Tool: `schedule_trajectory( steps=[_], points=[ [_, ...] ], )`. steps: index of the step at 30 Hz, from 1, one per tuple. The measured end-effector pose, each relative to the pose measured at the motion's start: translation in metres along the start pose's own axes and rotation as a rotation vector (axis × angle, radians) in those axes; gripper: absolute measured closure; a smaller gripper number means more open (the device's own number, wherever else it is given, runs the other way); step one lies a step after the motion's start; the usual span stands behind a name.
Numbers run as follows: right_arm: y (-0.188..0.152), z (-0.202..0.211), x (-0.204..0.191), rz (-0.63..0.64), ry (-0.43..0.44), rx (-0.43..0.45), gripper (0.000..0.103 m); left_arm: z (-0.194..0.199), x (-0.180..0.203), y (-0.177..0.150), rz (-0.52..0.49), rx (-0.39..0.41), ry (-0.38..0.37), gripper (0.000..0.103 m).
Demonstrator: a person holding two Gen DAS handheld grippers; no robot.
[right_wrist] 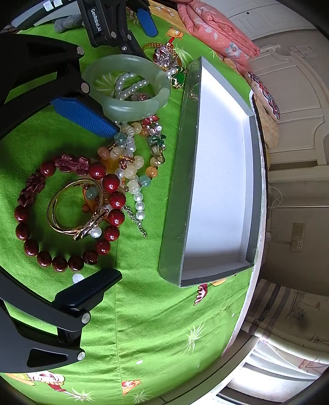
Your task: Organize jewelry
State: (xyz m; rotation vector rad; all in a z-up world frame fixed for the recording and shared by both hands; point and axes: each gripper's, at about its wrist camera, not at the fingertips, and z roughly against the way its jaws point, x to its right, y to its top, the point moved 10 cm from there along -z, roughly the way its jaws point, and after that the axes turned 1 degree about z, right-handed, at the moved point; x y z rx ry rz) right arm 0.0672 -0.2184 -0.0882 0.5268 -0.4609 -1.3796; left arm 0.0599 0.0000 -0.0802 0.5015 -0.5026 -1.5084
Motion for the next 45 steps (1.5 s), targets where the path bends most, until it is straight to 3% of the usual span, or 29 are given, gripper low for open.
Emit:
schedule_trajectory(
  steps=[17, 27, 33, 37, 41, 45],
  points=[
    [0.000, -0.001, 0.001, 0.000, 0.003, 0.000, 0.004, -0.002, 0.001, -0.001, 0.006, -0.001, 0.003, 0.002],
    [-0.016, 0.006, 0.001, 0.083, 0.059, -0.037, 0.004, 0.007, 0.000, -0.011, -0.032, -0.017, -0.032, 0.002],
    [-0.045, 0.027, 0.007, 0.155, 0.130, -0.047, 0.004, 0.029, -0.008, -0.030, 0.014, 0.019, -0.158, 0.002],
    [-0.045, 0.036, 0.011, 0.107, 0.217, -0.030, 0.004, 0.044, -0.017, -0.040, 0.086, 0.048, -0.223, 0.002],
    [-0.040, 0.035, 0.005, 0.140, 0.191, -0.024, 0.004, 0.061, -0.018, -0.056, 0.089, 0.088, -0.255, 0.002],
    [-0.038, 0.031, -0.002, 0.217, 0.121, -0.010, 0.012, 0.080, -0.007, -0.066, 0.044, 0.125, -0.260, 0.002]
  ],
)
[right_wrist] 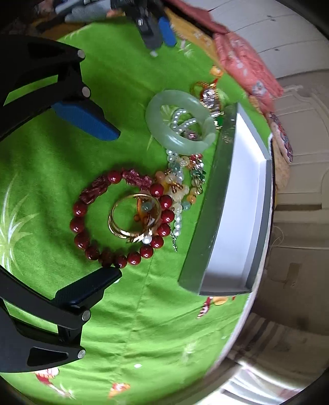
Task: Organize jewelry
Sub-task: 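Grasp the pale green jade bangle with the left gripper while the right gripper grasps the gold ring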
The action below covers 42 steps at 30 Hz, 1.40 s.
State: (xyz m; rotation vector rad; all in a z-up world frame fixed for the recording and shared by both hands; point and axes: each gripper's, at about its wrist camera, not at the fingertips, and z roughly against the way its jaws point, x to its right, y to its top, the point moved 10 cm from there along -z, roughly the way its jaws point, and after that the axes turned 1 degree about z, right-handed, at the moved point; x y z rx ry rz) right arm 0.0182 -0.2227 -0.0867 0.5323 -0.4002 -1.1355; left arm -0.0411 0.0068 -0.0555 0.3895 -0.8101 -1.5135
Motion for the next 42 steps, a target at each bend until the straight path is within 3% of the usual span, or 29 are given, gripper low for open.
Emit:
schedule_trajectory(
  steps=[2, 8, 12, 13, 14, 20, 26, 30, 37, 39, 42],
  points=[
    [0.003, 0.003, 0.004, -0.017, -0.007, 0.026, 0.023, 0.005, 0.007, -0.004, -0.025, 0.007, 0.000, 0.002],
    [0.008, 0.027, 0.024, -0.144, 0.116, 0.148, 0.026, 0.010, 0.018, -0.004, -0.045, 0.022, -0.011, 0.002],
    [0.011, 0.028, 0.023, -0.124, 0.088, 0.163, 0.059, 0.014, 0.022, 0.004, -0.048, 0.059, 0.010, 0.007],
    [0.010, 0.026, 0.021, -0.111, 0.080, 0.152, 0.059, 0.016, 0.024, 0.007, -0.050, 0.069, 0.010, 0.016],
    [0.010, 0.023, 0.018, -0.092, 0.068, 0.143, 0.060, 0.017, 0.026, 0.009, -0.056, 0.069, 0.009, 0.019],
    [0.010, 0.003, 0.020, -0.101, 0.029, 0.063, 0.060, 0.008, 0.033, 0.019, -0.058, 0.041, -0.005, 0.017],
    [0.008, 0.000, 0.017, -0.076, 0.018, 0.063, 0.064, -0.017, 0.051, 0.019, -0.085, -0.012, -0.028, 0.015],
    [0.008, 0.010, 0.024, -0.124, 0.033, 0.114, 0.064, -0.034, 0.055, 0.024, -0.050, -0.046, -0.056, 0.015],
    [0.012, 0.034, 0.034, -0.196, 0.119, 0.241, 0.064, -0.064, 0.059, 0.043, -0.037, -0.074, -0.023, 0.016],
    [0.014, 0.038, 0.032, -0.190, 0.123, 0.258, 0.064, -0.071, 0.060, 0.048, -0.039, -0.079, 0.002, 0.021],
    [0.014, 0.041, 0.032, -0.192, 0.135, 0.277, 0.064, -0.078, 0.059, 0.057, -0.044, -0.076, 0.050, 0.044]
  ],
)
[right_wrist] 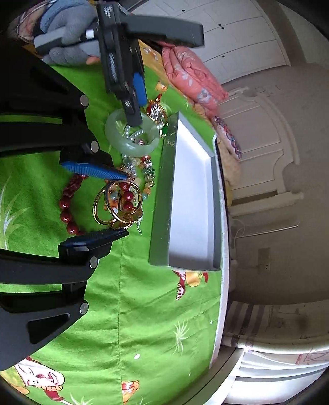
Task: Organize jewelry
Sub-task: 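Grasp the pale green jade bangle with the left gripper while the right gripper grasps the gold ring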
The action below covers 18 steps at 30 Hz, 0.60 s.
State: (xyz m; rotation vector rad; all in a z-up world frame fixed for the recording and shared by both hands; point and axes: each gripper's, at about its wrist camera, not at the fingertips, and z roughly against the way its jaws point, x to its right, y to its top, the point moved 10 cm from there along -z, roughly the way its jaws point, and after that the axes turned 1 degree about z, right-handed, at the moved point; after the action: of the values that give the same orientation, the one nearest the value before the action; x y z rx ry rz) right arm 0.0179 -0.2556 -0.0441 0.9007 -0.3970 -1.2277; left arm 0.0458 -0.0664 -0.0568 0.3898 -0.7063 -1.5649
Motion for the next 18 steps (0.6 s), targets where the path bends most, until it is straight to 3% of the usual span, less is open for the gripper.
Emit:
schedule_trajectory(
  steps=[2, 8, 9, 10, 11, 13, 16, 18],
  points=[
    [0.000, 0.001, 0.000, -0.006, 0.008, 0.005, 0.064, -0.004, 0.002, 0.004, -0.010, -0.001, 0.014, 0.054],
    [0.000, 0.004, 0.001, -0.011, 0.024, 0.021, 0.064, -0.019, 0.012, 0.013, -0.153, -0.004, 0.124, 0.055],
    [0.000, 0.004, 0.001, -0.013, 0.026, 0.022, 0.064, -0.020, 0.013, 0.015, -0.162, -0.006, 0.125, 0.059],
    [0.000, 0.005, 0.001, -0.014, 0.028, 0.026, 0.064, -0.023, 0.014, 0.014, -0.165, -0.020, 0.115, 0.078],
    [0.001, 0.007, 0.001, -0.015, 0.029, 0.033, 0.064, -0.025, 0.014, 0.012, -0.168, -0.027, 0.110, 0.085],
    [0.001, 0.009, 0.001, -0.015, 0.037, 0.047, 0.064, -0.020, 0.014, 0.012, -0.156, 0.009, 0.104, 0.089],
    [0.003, 0.014, 0.000, -0.018, 0.045, 0.072, 0.064, 0.001, 0.014, 0.015, -0.092, 0.093, 0.017, 0.089],
    [0.004, 0.015, 0.000, -0.018, 0.050, 0.080, 0.064, 0.009, 0.014, 0.013, -0.093, 0.122, 0.018, 0.089]
  ],
)
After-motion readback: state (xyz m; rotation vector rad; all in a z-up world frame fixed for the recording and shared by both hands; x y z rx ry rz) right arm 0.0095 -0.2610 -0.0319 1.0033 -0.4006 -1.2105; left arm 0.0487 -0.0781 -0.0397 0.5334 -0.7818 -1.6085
